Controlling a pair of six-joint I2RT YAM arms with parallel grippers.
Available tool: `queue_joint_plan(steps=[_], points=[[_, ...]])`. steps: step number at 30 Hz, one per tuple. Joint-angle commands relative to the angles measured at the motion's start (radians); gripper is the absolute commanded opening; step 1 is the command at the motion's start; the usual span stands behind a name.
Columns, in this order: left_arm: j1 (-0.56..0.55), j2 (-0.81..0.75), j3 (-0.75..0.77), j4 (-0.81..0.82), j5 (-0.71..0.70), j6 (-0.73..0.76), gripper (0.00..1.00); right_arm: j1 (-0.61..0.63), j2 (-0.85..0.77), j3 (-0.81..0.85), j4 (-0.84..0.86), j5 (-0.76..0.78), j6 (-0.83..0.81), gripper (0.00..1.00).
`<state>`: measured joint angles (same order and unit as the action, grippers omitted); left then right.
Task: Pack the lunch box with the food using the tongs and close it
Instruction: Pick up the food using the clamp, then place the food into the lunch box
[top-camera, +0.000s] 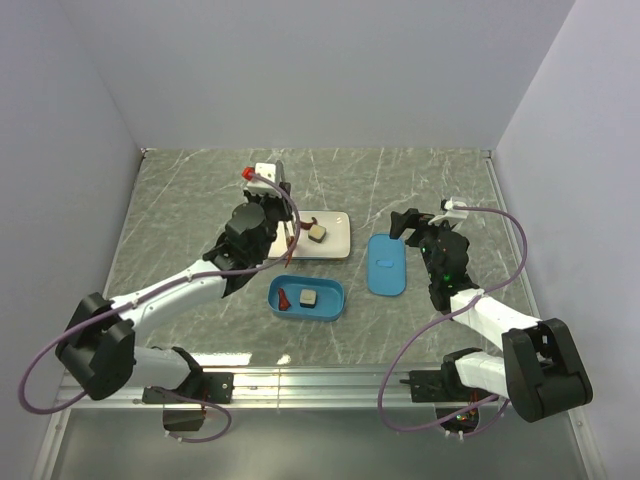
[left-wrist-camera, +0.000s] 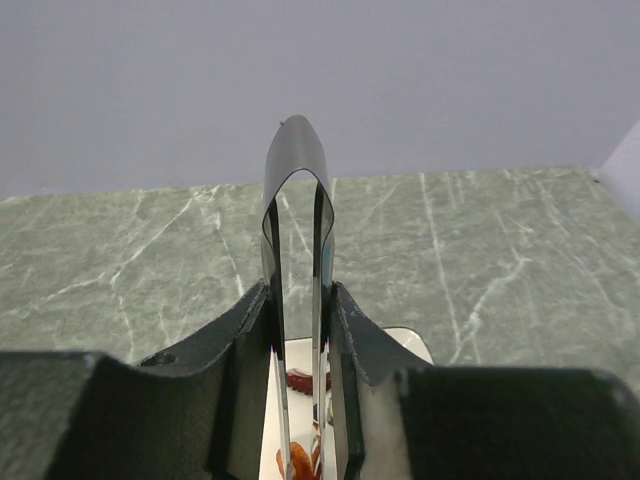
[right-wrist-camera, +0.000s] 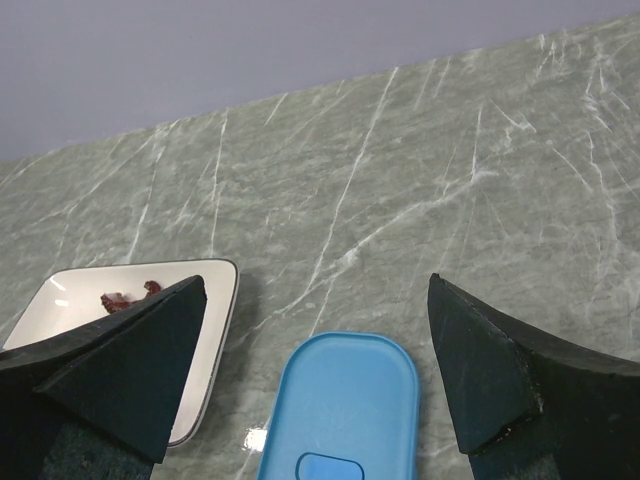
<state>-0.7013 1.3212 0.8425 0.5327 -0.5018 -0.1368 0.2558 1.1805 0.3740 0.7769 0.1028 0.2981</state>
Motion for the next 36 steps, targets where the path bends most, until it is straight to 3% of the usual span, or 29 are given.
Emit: queue_joint_plan(steps=[1,9,22,36], points=[[-0.035,-0.079,-0.009,0.032,-0.038,0.037,0.09,0.003,-0.001,0.032,0.047,-0.003,-0.005,0.98],[-0.105,-0.155,-0.029,-0.005,-0.075,0.046,0.09,0.003,-0.007,0.026,0.048,0.0,-0.004,0.98],[-0.328,-0.26,-0.082,-0.054,-0.122,0.059,0.09,0.002,-0.005,0.026,0.048,-0.003,-0.001,0.98],[-0.399,-0.252,-0.077,-0.063,-0.1,0.052,0.09,0.003,-0.004,0.026,0.045,-0.008,-0.001,0.98]])
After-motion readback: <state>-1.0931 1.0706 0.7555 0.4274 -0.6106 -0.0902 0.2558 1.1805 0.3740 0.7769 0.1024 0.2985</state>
